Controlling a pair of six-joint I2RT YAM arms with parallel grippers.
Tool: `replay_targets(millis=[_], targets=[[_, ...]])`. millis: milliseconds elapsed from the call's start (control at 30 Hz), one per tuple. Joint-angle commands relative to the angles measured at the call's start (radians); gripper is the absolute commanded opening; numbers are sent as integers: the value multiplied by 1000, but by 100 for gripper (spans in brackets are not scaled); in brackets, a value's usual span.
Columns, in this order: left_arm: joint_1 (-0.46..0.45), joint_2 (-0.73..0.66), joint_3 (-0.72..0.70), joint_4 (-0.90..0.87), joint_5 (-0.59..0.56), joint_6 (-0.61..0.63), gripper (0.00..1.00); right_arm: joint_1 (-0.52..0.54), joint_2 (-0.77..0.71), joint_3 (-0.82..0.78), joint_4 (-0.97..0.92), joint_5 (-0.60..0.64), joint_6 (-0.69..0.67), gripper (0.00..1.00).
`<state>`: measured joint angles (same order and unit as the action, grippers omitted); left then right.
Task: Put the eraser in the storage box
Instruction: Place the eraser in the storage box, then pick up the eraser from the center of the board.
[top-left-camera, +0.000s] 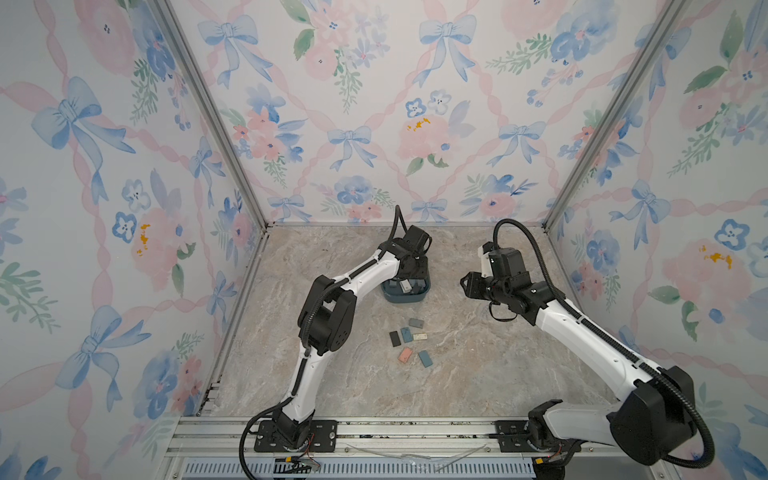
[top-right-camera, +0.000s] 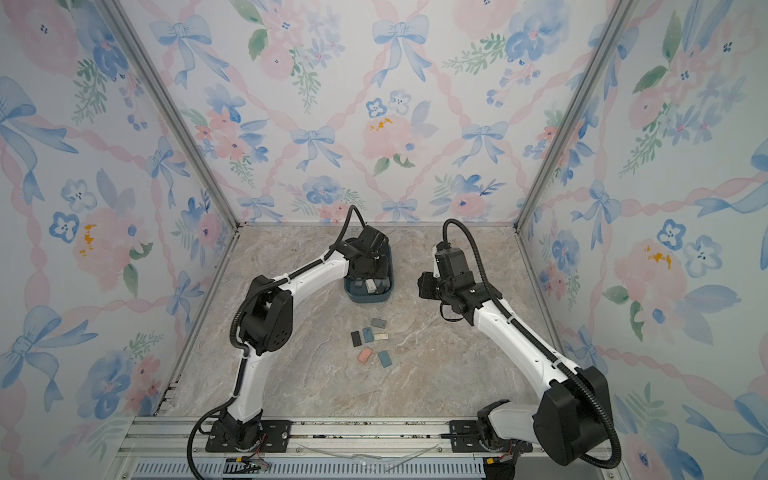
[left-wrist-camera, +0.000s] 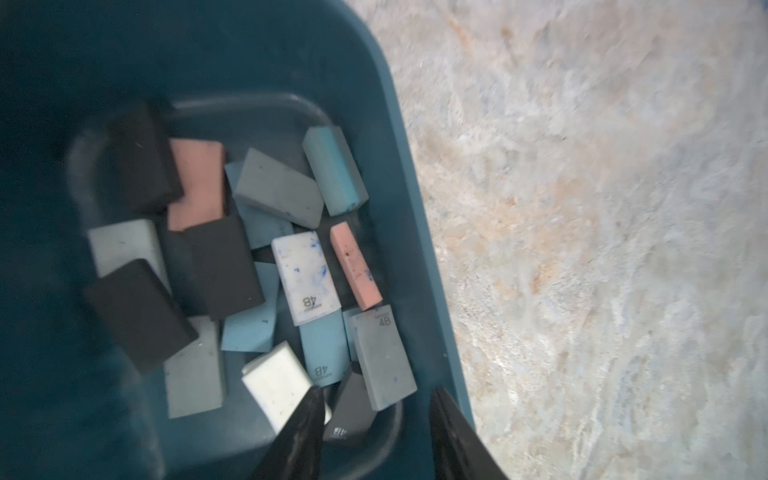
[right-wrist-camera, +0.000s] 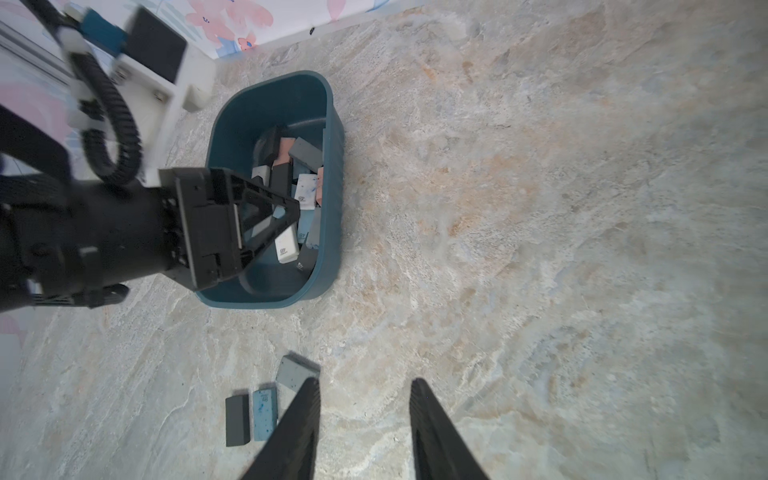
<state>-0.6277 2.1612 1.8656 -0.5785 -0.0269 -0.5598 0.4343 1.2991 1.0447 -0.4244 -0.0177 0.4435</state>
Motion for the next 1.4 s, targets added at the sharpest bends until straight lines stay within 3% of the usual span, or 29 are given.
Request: replay_targets(millis=[0,433,700,1133,1367], targets=[[5,-138,-35,-4,-70,11,44,49,-23,-4,-104,-4,-36,39],[-33,-532,-371,102,-247,12,42,326,47,-21,-248,-3,-44,44],[-64,-706,-546,138,-358,15,42,457,122,-50,-254,2,-2,48],[-88,-898,-743,235,-396,11,42,536,262,-60,-258,23,-11,60],[-90,-956,-792,233,-426,14,42,540,349,-35,-243,33,-27,61]])
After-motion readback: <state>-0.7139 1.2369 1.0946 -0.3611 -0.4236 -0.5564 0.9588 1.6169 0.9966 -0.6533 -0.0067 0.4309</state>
